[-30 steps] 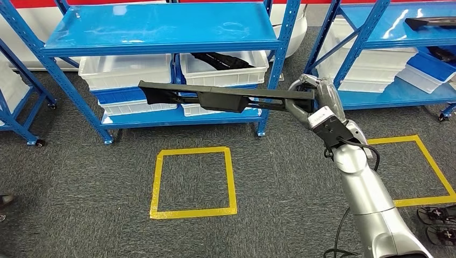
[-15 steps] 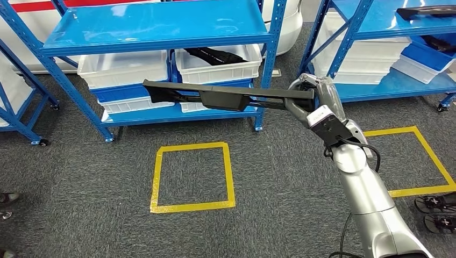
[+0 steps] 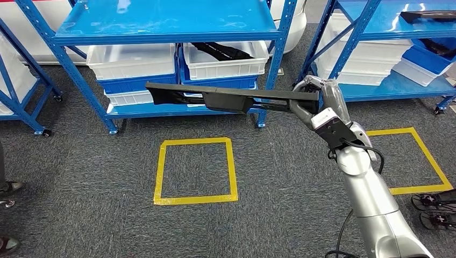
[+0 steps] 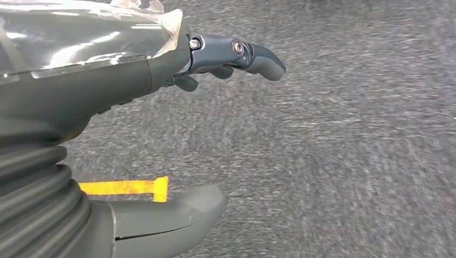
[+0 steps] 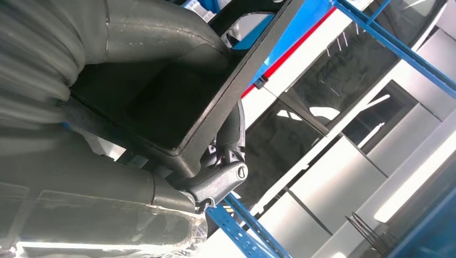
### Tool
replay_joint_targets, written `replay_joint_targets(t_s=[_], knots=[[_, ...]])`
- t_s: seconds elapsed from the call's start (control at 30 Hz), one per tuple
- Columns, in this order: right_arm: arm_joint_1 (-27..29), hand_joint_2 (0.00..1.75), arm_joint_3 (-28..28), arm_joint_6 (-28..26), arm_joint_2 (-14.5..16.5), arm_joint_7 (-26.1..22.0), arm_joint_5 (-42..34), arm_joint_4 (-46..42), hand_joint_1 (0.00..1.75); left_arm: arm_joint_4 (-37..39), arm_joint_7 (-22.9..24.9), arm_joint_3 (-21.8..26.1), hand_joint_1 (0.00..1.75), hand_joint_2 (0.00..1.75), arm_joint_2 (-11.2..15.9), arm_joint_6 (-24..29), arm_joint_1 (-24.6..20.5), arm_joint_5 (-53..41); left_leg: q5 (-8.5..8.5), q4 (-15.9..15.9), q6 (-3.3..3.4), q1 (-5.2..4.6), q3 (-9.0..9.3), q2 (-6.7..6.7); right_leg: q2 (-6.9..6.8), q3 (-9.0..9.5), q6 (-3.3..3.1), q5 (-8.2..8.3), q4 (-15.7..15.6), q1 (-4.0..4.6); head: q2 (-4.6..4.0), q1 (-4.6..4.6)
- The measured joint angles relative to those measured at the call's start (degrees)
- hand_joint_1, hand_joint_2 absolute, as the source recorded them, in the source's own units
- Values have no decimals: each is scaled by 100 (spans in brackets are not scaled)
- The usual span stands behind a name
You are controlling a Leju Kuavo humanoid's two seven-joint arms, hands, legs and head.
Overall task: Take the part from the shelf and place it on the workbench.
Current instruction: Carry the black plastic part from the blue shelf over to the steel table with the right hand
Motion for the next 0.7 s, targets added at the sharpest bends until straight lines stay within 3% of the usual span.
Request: replay_joint_targets(t_s=[0.03, 0.07, 0.1, 0.17, 0.2, 0.27, 0.3, 0.37, 0.4, 0.47, 0.53, 0.57, 0.6, 0.63, 0.7], knots=[[16, 175, -2, 0, -2, -1, 1, 1, 175, 0, 0, 0, 0, 175, -3, -1, 2, -1, 35, 2, -1, -4, -48, 2, 0, -106, 14, -136, 324, -1, 0, 6], [30, 175, -3, 0, -4, -2, 4, 1, 175, 0, 0, 0, 0, 175, -9, -1, 3, -3, 70, 5, -6, -8, -95, 3, 0, -103, 47, -191, 444, -1, 0, 8], [38, 175, -4, 0, -8, -2, 8, 0, 175, 0, 1, 0, 0, 175, -16, -2, 3, -6, 101, 10, -16, -10, -134, 3, -1, 42, 92, -147, 286, -1, 0, 13], [32, 175, -11, 0, -19, -1, 15, -9, 175, 0, 6, 0, 0, 175, -28, -2, 2, -15, 150, 29, -52, -14, -187, 0, -7, 602, 160, 78, -597, -13, 0, 20], [27, 175, -15, 0, -22, -1, 15, -18, 175, 0, 9, 0, 0, 175, -29, -3, 0, -20, 169, 44, -76, -25, -208, -3, -8, 840, 156, 180, -997, -3, 0, 22], [26, 175, -26, -1, -37, -1, 14, -39, 175, 0, 13, -1, 0, 175, -27, -14, -4, -38, 209, 65, -134, -49, -240, -5, -2, 1017, 87, 277, -1356, 27, 0, 20], [34, 175, -30, -2, -44, 0, 13, -44, 175, 0, 14, -2, 0, 175, -26, -23, -4, -45, 235, 64, -163, -58, -253, -8, 4, 1004, 43, 313, -1344, 48, 0, 15], [57, 175, -34, -2, -57, 0, 14, -55, 175, 0, 15, -2, 0, 175, -19, -38, -4, -55, 225, 95, -222, -42, -299, -15, 3, 980, -50, 382, -1343, 0, 0, 9], [68, 175, -34, -3, -61, 1, 15, -65, 175, 0, 16, -3, 0, 175, -17, -40, -4, -57, 113, 213, -255, -30, -362, -20, 0, 958, -102, 421, -1346, -26, 0, 4], [91, 175, -36, -5, -69, 0, 16, -89, 175, 0, 16, -4, 0, 175, -15, -44, -4, -60, -335, 818, -323, -6, -613, -26, -6, 887, -183, 497, -1348, -45, 0, -9], [133, 175, -36, -9, -76, -2, 17, -103, 175, 0, 16, -4, 0, 175, -17, -46, -4, -61, -742, 1583, -370, 15, -882, -26, -7, 799, -211, 558, -1343, -32, 0, -19], [162, 175, -36, -11, -80, -2, 17, -106, 175, 0, 16, -4, 0, 175, -17, -46, -4, -61, -807, 1762, -381, 24, -908, -25, -5, 761, -208, 585, -1340, -27, 0, -20], [190, 175, -36, -14, -85, -1, 17, -108, 175, 0, 16, -4, 0, 175, -17, -46, -5, -62, -775, 1731, -382, 30, -827, -24, -3, 728, -200, 609, -1336, -23, 0, -21], [214, 175, -37, -16, -91, -1, 17, -115, 175, 0, 16, -4, 0, 175, -16, -46, -6, -63, -660, 1479, -369, 33, -630, -24, 1, 702, -188, 630, -1332, -20, 0, -22], [244, 175, -44, -30, -106, -2, 20, -151, 175, 0, 16, -4, 0, 175, -8, -46, -20, -73, -407, 689, -300, 22, -91, -42, 8, 669, -151, 661, -1322, -4, 0, -28]])
